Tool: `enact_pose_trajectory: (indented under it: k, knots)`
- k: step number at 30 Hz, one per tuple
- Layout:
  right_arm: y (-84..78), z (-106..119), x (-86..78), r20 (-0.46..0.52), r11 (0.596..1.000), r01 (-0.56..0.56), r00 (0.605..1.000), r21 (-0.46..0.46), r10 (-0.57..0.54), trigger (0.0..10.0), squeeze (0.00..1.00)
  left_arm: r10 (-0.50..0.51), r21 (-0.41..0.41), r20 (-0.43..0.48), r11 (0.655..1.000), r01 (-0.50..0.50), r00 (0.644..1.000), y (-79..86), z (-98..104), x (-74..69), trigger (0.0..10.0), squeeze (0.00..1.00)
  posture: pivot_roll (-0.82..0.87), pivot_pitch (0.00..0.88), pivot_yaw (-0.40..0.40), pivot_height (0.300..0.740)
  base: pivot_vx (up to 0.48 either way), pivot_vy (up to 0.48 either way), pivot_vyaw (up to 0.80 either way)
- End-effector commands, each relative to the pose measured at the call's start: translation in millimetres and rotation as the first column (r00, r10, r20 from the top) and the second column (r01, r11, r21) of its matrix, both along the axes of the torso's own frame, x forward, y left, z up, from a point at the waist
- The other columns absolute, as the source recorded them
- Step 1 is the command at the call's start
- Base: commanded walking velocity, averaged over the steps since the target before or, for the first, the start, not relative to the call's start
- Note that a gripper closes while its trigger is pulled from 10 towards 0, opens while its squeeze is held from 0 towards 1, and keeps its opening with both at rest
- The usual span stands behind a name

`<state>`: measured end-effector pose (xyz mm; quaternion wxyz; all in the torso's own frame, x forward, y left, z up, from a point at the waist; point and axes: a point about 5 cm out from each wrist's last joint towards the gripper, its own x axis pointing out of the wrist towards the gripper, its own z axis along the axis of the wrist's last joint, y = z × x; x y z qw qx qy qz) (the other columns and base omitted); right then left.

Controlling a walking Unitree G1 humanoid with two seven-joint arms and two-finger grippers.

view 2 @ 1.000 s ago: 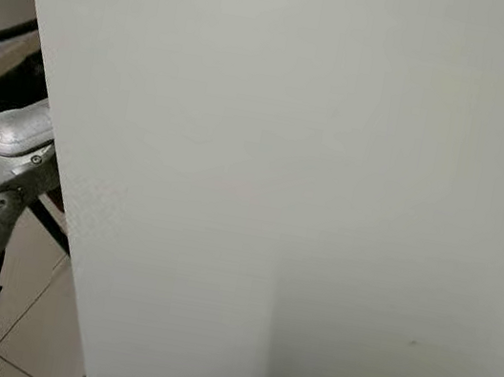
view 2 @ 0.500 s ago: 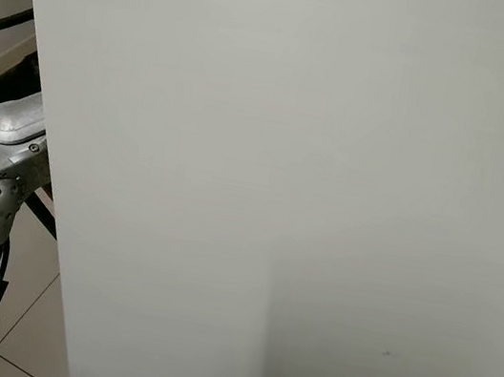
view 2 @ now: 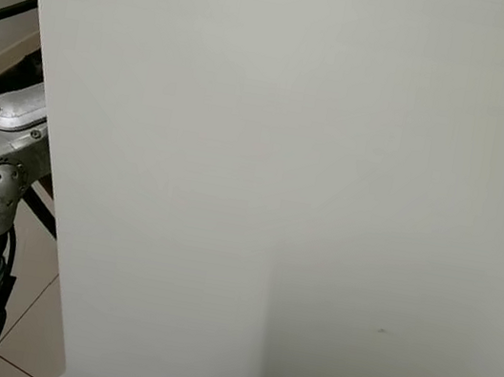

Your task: Building children table

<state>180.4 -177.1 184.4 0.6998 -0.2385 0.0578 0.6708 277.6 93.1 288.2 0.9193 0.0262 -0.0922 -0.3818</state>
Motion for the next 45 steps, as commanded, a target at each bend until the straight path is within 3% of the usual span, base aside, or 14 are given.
enact_pose_trajectory:
  k: [1,5,11,14,28,33,45]
  knots:
    - [0.5,-3.3,-3.1,-0.01,0.999,-0.031,0.999,-0.034,0.031,10.0,0.0,0.086,-0.034,0.069,0.996,-0.084,0.994,6.0,17.4,0.7,10.0,0.0,0.04,0.038,0.023,0.74,0.0,0.0,0.0]
    - [4.0,-15.9,-9.1,-0.054,0.996,-0.069,0.996,-0.056,0.066,10.0,0.0,0.104,-0.042,0.063,0.994,-0.102,0.993,6.9,19.4,4.2,10.0,0.0,0.04,0.034,0.022,0.74,0.0,0.0,0.0]
    - [8.8,-29.1,-10.4,-0.06,0.995,-0.079,0.995,-0.053,0.076,10.0,0.0,0.108,-0.048,0.06,0.993,-0.105,0.992,6.9,21.1,5.5,10.0,0.0,0.04,0.032,0.022,0.74,0.0,0.0,0.0]
    - [8.7,-39.4,-9.9,-0.043,0.988,-0.12,0.992,-0.094,0.117,10.0,0.0,0.106,-0.052,0.054,0.993,-0.103,0.993,6.3,22.6,6.2,10.0,0.0,0.04,0.033,0.022,0.74,0.0,0.0,0.0]
    - [43.5,-42.5,23.2,0.158,0.995,-0.097,0.983,0.038,0.09,10.0,0.0,0.09,-0.065,0.05,0.994,-0.087,0.995,2.7,31.0,7.6,10.0,0.0,0.06,0.029,0.028,0.74,0.0,0.0,0.0]
    - [53.2,-48.5,27.7,0.151,0.99,-0.136,0.98,0.034,0.129,10.0,0.0,0.087,-0.066,0.054,0.994,-0.084,0.995,1.8,34.8,3.9,10.0,0.0,0.07,0.031,0.029,0.74,0.0,0.0,0.0]
    - [58.2,-61.6,29.9,0.133,0.975,-0.219,0.966,-0.026,0.22,10.0,0.0,0.089,-0.068,0.049,0.994,-0.086,0.995,1.1,37.5,4.8,10.0,0.0,0.08,0.034,0.026,0.74,0.0,0.0,0.0]
